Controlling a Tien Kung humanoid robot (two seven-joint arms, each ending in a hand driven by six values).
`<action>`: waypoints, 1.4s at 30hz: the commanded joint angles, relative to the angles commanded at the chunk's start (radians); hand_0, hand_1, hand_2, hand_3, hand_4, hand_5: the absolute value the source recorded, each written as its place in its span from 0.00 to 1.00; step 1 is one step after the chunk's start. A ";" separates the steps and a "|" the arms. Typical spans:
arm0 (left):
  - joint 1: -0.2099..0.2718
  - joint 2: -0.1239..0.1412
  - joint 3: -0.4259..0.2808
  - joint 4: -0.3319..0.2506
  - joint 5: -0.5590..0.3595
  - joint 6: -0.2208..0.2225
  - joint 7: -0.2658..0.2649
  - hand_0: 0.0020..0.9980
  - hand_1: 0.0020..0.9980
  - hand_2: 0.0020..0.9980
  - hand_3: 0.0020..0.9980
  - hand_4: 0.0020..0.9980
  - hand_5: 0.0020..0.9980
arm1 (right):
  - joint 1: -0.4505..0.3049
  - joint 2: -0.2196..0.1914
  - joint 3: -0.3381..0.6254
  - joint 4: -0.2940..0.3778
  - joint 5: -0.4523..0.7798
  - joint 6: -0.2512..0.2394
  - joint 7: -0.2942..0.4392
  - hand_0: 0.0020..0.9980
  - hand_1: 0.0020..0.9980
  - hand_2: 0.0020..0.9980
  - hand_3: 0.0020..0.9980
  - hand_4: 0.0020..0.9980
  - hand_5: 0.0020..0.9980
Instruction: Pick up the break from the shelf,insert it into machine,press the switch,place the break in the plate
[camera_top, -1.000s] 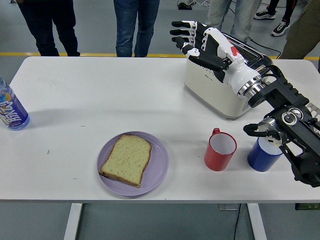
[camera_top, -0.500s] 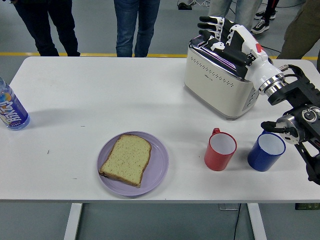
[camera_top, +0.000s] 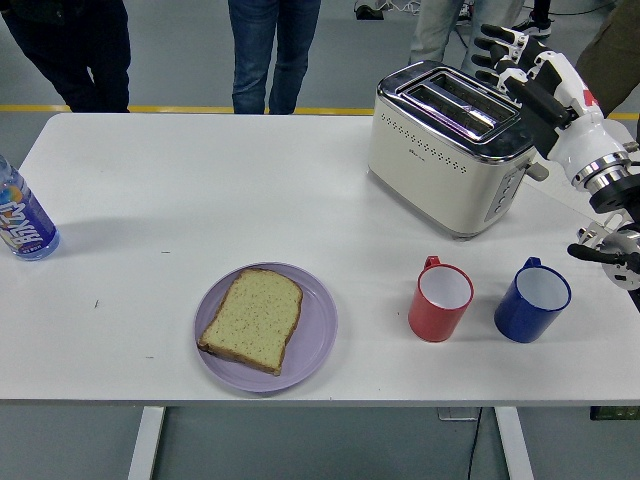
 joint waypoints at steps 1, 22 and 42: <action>0.001 0.000 -0.001 0.000 0.002 -0.001 0.000 0.63 0.49 0.47 0.54 0.33 0.80 | -0.014 -0.007 0.013 -0.007 0.002 -0.001 0.002 0.89 0.83 0.84 0.80 0.49 0.47; 0.021 -0.005 -0.018 0.000 0.029 -0.006 0.004 0.63 0.49 0.48 0.54 0.32 0.80 | -0.151 -0.054 0.132 -0.032 0.008 -0.014 0.026 0.89 0.84 0.83 0.80 0.50 0.42; 0.020 -0.008 -0.022 0.000 0.031 -0.008 0.005 0.63 0.49 0.48 0.54 0.32 0.81 | -0.250 -0.068 0.225 -0.032 0.010 -0.014 0.026 0.89 0.83 0.83 0.80 0.48 0.47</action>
